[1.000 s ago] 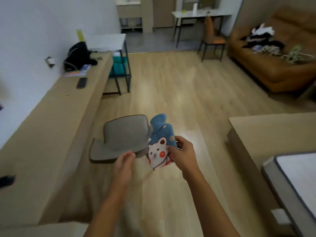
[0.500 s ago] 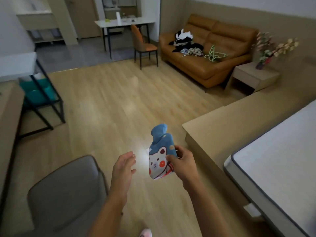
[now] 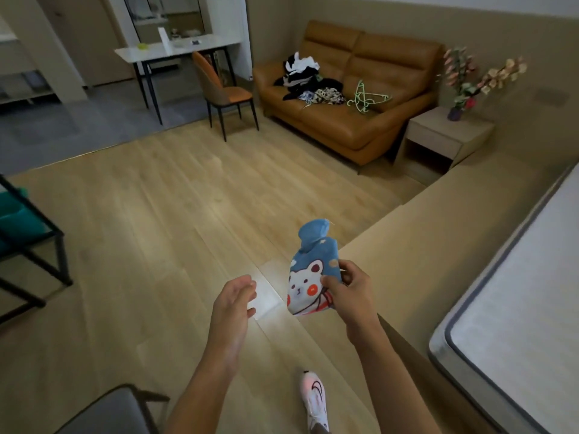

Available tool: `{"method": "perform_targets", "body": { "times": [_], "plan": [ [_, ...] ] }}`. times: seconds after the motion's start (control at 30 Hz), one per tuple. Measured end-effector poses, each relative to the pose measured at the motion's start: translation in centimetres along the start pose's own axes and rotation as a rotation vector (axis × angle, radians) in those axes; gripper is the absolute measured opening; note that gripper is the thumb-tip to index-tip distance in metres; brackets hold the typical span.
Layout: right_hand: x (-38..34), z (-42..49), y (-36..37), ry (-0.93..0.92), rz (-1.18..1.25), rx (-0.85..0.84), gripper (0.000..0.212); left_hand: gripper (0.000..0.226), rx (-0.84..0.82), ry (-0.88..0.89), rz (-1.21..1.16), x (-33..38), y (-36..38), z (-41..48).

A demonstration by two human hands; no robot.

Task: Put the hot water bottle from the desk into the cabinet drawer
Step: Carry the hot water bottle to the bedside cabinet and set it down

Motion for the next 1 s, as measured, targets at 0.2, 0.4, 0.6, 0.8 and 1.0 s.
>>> {"method": "perform_targets", "body": {
  "times": [0.2,0.4,0.6,0.8,1.0],
  "plan": [
    [-3.0,13.7,3.0,0.061,0.026,-0.024,0.03,0.022,0.011,-0.01,0.012,3.7,5.4,11.6],
    [-8.5,25.0,5.8,0.049,0.05,-0.022,0.025,0.035,0.049,0.001,-0.024,8.7,7.6,21.8],
    [-11.5,37.0,11.3,0.059,0.031,0.024,0.022,0.027,0.049,-0.01,-0.023,11.0,10.1,35.3],
    [-15.4,48.5,16.7,0.09,0.053,0.111,0.021,0.018,-0.069,-0.007,0.021,14.7,14.2,50.8],
    [-20.4,59.0,17.6,0.109,0.101,0.235,0.026,0.021,-0.212,-0.032,0.083,20.1,21.2,63.6]
  ]
}}
Point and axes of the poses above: each hand's wrist, its own z-axis towards the middle knuckle, its own y-axis out of the palm, x = y × z, the point moved 5 cm from there along z, towards the middle knuckle, and after that the axes turned 5 degrees about -z, right-handed, at the moved point
